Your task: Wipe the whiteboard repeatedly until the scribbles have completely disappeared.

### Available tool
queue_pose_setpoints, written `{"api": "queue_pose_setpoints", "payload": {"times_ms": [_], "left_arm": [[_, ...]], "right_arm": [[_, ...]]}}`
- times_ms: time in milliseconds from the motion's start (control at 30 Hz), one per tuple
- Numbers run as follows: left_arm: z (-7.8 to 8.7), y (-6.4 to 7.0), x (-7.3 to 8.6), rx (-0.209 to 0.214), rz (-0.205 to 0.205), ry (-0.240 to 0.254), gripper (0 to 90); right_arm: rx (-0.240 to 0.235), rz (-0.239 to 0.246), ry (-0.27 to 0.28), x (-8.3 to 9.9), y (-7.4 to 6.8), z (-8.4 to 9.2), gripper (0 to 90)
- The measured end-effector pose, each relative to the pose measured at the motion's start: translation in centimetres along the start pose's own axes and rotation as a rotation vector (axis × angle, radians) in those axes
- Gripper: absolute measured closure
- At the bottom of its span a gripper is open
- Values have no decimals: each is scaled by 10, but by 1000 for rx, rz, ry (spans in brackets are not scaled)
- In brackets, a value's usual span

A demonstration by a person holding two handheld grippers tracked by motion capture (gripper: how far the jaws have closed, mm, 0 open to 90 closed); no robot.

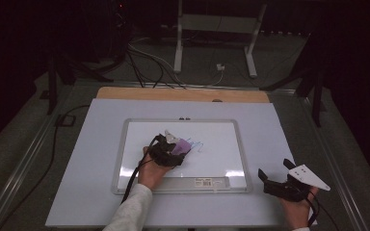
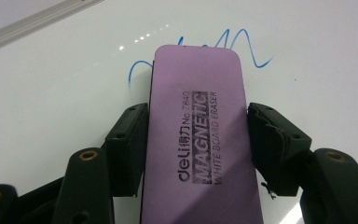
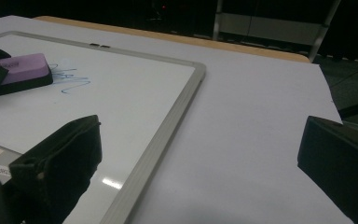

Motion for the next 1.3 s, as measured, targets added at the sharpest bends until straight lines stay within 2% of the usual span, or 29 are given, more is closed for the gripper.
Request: {"api": "queue_pose_setpoints", "payload": {"times_ms": [100, 233, 300, 333, 467, 667, 767, 833, 933, 1033, 1133, 1200, 1300], "left_arm": [[1, -12, -1, -57, 25, -6, 421], [3, -34, -1, -132, 89, -17, 421], [3, -44, -2, -152, 129, -20, 421], [2, -46, -3, -147, 143, -16, 422], [0, -41, -5, -137, 141, -9, 421], [-3, -18, -8, -104, 61, -10, 421], [-4, -12, -9, -91, 32, -8, 421], [-5, -13, -10, -89, 34, -7, 421], [-6, -21, -14, -133, 37, -11, 421], [-9, -31, -20, -168, 60, -16, 421], [-12, -40, -25, -186, 86, -20, 421], [-13, -41, -26, -182, 109, -17, 421], [-14, -34, -27, -162, 104, -13, 421]], "right_arm": [[2, -1, 0, 0, 1, 0, 1], [3, -2, 0, 0, 1, 0, 1], [3, -3, 0, 0, 1, 0, 1], [3, -1, 0, 0, 1, 0, 1], [1, 1, -2, 0, 0, -1, 1], [2, 2, -3, 0, 0, 0, 1], [1, 0, -1, 0, 0, 0, 1], [2, -1, 0, 0, 0, 0, 1], [3, -2, 0, 0, 0, 0, 1], [4, -4, 1, 0, 1, 1, 1], [5, -6, 2, 0, 2, 1, 1], [4, -6, 2, 0, 2, 1, 1], [3, -5, 1, 0, 1, 1, 1]]}}
Point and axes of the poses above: each handheld gripper's, and its own axes: z roughly backward along the jaws, x roughly out of its underside, y roughly to its right, the point moved 4 cm from there along -z, roughly forward along the jaws, and after that the axes turned 10 degrees about -y, right-handed, at the moved point
